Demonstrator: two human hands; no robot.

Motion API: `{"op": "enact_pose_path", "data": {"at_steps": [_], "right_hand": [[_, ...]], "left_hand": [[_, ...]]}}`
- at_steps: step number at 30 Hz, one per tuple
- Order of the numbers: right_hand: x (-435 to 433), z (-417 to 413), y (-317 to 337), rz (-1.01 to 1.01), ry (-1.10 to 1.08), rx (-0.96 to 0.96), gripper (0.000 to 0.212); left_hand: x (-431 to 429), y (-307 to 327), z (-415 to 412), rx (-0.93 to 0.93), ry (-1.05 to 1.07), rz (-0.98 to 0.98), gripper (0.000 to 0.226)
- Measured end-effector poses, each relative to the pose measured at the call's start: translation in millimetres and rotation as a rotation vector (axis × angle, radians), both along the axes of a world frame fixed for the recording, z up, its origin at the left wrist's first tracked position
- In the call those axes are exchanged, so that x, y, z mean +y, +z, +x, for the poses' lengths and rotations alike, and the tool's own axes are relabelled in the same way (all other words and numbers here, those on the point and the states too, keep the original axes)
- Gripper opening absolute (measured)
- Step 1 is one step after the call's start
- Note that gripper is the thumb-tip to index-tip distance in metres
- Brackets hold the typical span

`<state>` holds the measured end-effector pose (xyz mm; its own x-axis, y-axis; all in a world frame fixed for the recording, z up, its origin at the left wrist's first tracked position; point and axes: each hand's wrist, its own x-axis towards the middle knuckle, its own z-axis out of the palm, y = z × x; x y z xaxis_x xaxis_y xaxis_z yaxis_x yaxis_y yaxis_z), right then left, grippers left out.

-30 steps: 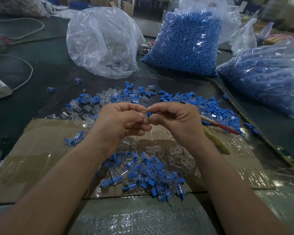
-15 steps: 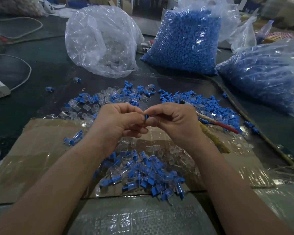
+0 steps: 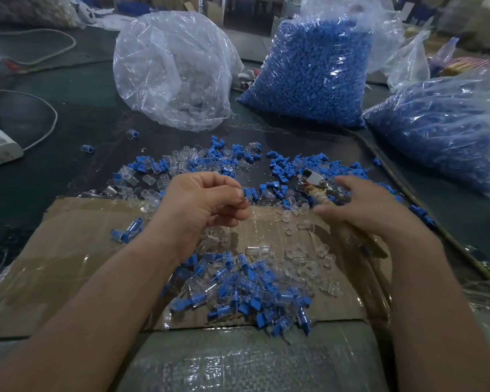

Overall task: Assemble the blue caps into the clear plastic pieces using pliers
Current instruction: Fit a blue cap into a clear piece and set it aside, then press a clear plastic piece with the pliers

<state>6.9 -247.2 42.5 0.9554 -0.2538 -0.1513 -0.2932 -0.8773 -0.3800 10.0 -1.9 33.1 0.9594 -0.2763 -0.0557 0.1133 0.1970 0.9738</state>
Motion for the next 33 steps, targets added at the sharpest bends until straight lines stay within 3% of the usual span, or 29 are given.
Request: {"op": "enact_pose_path", "data": {"at_steps": [4, 11, 17, 23, 33], "right_hand": [[-1.5, 0.5, -3.9, -0.039, -0.034, 0.130, 0.099], [-0.4, 1.2, -5.3, 0.017, -0.123, 0.063, 0.077], [10.0, -1.2, 3.3, -0.113, -0.034, -0.245, 0.043], [36.7, -6.6, 9.2, 0.068, 0.139, -0.566, 0.031], [67.3, -9.4, 1.5, -0.047, 0.447, -0.424, 0.045]], "left_hand": [[-0.2, -0.5, -0.1, -0.004, -0.006, 0.005, 0.009], [-1.0, -1.7, 0.0, -0.004, -0.016, 0.011, 0.007], [-1.6, -3.9, 1.4, 0.004, 0.010, -0.021, 0.006], [-3.9, -6.6, 2.5, 0.005, 0.103, -0.083, 0.011], [-5.9, -7.2, 4.2, -0.088, 0.285, -0.151, 0.017]]}}
